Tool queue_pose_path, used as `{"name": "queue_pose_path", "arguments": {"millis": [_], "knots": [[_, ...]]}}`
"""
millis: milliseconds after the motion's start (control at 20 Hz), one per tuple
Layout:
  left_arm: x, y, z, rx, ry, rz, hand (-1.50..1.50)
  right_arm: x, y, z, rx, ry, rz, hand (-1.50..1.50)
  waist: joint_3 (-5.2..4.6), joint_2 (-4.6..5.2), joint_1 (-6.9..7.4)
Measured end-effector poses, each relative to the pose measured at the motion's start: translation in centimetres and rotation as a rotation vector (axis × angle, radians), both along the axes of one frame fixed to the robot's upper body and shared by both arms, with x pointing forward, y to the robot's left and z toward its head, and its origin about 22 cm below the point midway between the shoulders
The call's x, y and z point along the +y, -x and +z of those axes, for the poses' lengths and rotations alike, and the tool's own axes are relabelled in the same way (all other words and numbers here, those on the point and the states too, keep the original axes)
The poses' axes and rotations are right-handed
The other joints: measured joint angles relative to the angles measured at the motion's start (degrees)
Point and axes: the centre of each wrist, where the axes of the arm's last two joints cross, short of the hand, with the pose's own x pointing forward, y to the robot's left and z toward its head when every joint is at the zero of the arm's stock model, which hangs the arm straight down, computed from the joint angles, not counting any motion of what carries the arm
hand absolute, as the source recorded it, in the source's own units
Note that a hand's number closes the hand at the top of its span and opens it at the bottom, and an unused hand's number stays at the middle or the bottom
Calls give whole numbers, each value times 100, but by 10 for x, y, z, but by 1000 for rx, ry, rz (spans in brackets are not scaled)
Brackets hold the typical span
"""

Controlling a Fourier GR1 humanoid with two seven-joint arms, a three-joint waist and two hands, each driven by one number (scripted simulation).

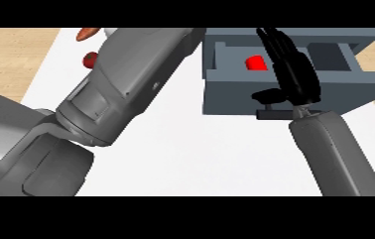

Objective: Pick up the can, place it into the drawer and close the drawer

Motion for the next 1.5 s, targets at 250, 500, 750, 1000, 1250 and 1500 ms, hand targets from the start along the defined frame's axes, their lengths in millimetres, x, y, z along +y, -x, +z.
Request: {"name": "queue_pose_path", "arguments": {"millis": [250, 500, 750, 1000, 1250, 1500], "knots": [[16, -5, 8, -5, -8, 21, -150, 15, -26, -23, -25, 38, -37, -150, -1, -15, 83], [36, -10, 5, 2, -9, 26, -150, 21, -48, -33, -83, 55, -108, -150, -2, -25, 179], [52, -11, 1, 11, -16, 29, -150, 22, -69, -25, -141, 60, -149, -150, -1, -24, 279], [65, -10, -3, 14, -19, 21, -150, 24, -88, -10, -174, 81, -178, -150, -7, -21, 383], [82, -8, 0, 20, -18, 14, -150, 21, -99, 1, -175, 103, -188, -150, 3, 8, 452], [97, -6, -1, 16, -21, 13, -150, 23, -105, 7, -166, 117, -179, -150, 11, 43, 471]]}}
